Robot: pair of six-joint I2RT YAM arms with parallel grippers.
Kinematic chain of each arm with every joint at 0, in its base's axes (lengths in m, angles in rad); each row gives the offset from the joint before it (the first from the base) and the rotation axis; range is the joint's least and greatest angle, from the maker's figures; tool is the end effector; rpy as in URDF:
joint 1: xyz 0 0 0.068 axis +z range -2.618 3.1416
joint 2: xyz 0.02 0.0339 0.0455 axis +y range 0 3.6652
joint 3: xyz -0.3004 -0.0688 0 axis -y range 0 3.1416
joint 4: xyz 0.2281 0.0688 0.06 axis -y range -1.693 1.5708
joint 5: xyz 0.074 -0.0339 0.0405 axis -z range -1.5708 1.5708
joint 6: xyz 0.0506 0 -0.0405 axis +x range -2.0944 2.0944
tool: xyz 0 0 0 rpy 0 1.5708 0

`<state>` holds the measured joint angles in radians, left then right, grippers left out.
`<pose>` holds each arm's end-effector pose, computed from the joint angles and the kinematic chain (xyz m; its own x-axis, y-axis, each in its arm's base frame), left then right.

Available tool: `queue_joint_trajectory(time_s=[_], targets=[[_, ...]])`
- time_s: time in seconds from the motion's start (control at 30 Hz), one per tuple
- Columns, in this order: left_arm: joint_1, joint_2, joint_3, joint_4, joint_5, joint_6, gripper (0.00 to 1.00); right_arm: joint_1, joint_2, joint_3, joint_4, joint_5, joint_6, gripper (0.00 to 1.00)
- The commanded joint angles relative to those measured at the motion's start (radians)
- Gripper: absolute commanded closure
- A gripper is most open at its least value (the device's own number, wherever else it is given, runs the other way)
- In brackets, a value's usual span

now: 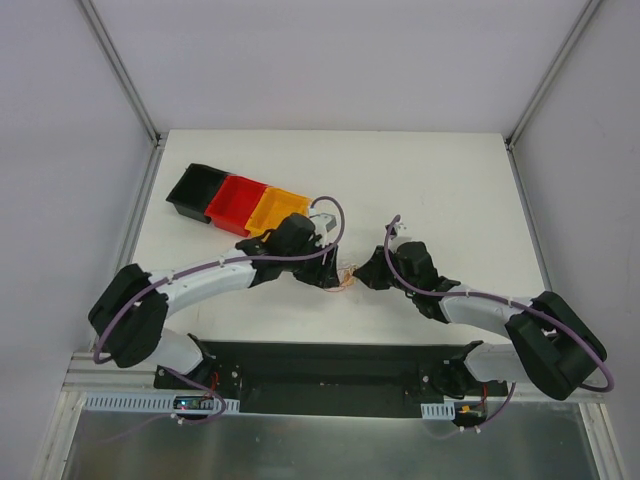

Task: Untangle the cables

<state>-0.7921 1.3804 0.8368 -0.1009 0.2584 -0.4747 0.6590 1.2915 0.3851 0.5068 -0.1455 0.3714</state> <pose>0.1928 -0.2139 0.2680 -0.7554 0.1365 -0.6408 0.5468 0.6701 -0.5019 0.1847 0.1524 0.2114 -0.5448 0.0322 -0.8379 -0.5513 0.7392 0.3869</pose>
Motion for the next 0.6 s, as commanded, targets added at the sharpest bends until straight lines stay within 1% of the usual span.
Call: queue_joint_trajectory(time_s=[0.0,0.1,0.2,0.3,0.4,0.47,0.53,0.57], targets=[[-0.070,0.104,0.099,0.066,-0.059,0.096,0.46,0.002,-0.011,0.011,0.068,-0.028,-0.022,0.96],[-0.078,0.140,0.111,0.064,-0.125,0.110,0.47,0.004,-0.014,0.008,0.073,-0.032,-0.023,0.96],[-0.079,0.163,0.114,0.063,-0.166,0.117,0.53,0.004,-0.014,0.005,0.081,-0.035,-0.023,0.96],[-0.078,0.196,0.123,0.061,-0.176,0.125,0.60,0.002,-0.014,0.003,0.084,-0.035,-0.023,0.96],[-0.078,0.223,0.122,0.063,-0.194,0.126,0.61,0.004,-0.012,0.003,0.087,-0.037,-0.023,0.96],[-0.079,0.255,0.137,0.063,-0.180,0.140,0.61,0.002,-0.012,0.003,0.088,-0.039,-0.023,0.96],[-0.079,0.278,0.150,0.063,-0.185,0.148,0.64,0.004,-0.011,0.003,0.091,-0.040,-0.023,0.96],[-0.079,0.285,0.154,0.063,-0.189,0.151,0.68,0.002,-0.009,0.003,0.091,-0.040,-0.023,0.96]])
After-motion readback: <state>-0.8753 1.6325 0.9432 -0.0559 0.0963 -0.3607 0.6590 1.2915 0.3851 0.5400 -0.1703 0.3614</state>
